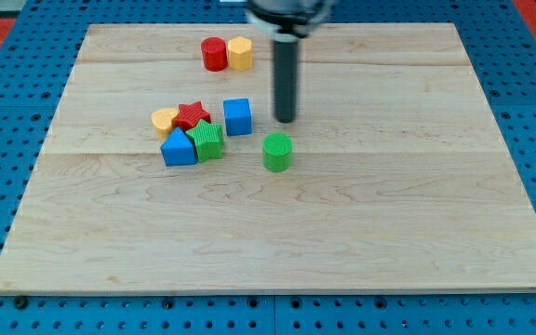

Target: Push the cube and green circle towards the right side of the stars

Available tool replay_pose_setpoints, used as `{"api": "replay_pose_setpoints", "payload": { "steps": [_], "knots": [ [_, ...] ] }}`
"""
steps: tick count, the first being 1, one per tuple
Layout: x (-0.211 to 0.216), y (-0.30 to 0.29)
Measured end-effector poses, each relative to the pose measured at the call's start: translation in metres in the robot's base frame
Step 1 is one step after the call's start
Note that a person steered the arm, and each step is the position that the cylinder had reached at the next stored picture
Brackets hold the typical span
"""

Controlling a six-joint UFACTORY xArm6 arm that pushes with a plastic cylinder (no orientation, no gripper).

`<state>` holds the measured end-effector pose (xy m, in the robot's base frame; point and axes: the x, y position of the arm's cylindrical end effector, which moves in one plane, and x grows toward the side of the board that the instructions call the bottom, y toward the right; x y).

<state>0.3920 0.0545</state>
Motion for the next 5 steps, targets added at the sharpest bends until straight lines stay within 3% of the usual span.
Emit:
{"api": "replay_pose_setpoints", "payload": {
  "steps": [1,2,3,5],
  "knots": [
    [0.05,0.066],
    [0.088,0.049],
    [0.093,0.007],
    [0.052,-0.084]
  ]
}}
